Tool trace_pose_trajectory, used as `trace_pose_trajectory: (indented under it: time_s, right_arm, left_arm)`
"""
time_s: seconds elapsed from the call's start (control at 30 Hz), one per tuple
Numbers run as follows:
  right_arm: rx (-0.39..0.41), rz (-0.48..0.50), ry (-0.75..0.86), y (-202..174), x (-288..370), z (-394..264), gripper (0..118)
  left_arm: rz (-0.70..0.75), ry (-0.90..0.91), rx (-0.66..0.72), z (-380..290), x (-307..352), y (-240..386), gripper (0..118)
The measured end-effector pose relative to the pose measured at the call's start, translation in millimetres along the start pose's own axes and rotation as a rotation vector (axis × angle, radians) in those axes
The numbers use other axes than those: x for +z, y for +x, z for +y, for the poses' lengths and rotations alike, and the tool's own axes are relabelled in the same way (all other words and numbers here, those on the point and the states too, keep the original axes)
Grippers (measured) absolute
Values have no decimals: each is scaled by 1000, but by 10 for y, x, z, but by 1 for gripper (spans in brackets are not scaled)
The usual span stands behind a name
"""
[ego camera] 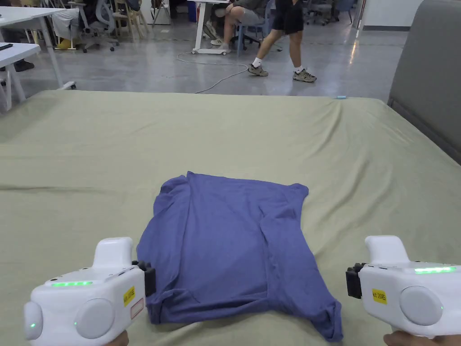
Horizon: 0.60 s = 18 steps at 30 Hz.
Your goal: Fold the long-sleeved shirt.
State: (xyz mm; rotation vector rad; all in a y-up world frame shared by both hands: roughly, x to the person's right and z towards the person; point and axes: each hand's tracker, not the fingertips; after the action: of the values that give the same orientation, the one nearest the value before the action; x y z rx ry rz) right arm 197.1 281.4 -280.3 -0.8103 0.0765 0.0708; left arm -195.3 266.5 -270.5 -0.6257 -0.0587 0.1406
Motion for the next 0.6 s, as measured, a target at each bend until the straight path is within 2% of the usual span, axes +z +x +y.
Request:
trace_pose_trajectory:
  time_s: [0.07,0.1,0.13,0.2,0.23,0.33,0.43,0.47,0.5,0.57,0.6]
  right_arm:
    - [8,44,-18,-81,-2,-32,0]
    - [2,48,-21,-129,-9,-57,0]
    - [-1,51,-20,-37,-24,-25,0]
    - [9,51,-32,-98,-64,-56,0]
    - [12,50,-39,-125,-81,-71,0]
    - [0,64,-51,-52,-81,-85,0]
    - [3,75,-65,9,-90,-94,0]
    - [10,68,-68,-8,-110,-94,0]
    - [15,66,-74,-21,-140,-88,0]
    - [13,68,-83,38,-177,-49,0]
    - [13,68,-86,18,-216,-14,0]
  left_arm:
    - [-54,-71,-10,-26,16,84,0]
    - [-59,-64,-7,-46,4,136,6]
    - [-72,-55,-20,-73,-23,177,29]
    - [-111,-82,-61,-117,-263,194,99]
    - [-98,-126,-81,-153,-393,208,103]
    - [26,-219,-150,-275,-774,220,102]
    - [69,-266,-165,-408,-960,190,101]
    - [76,-285,-152,-402,-940,200,95]
    - [82,-306,-133,-432,-945,197,73]
    - [61,-325,-115,-503,-929,189,5]
    - [36,-330,-76,-513,-926,158,0]
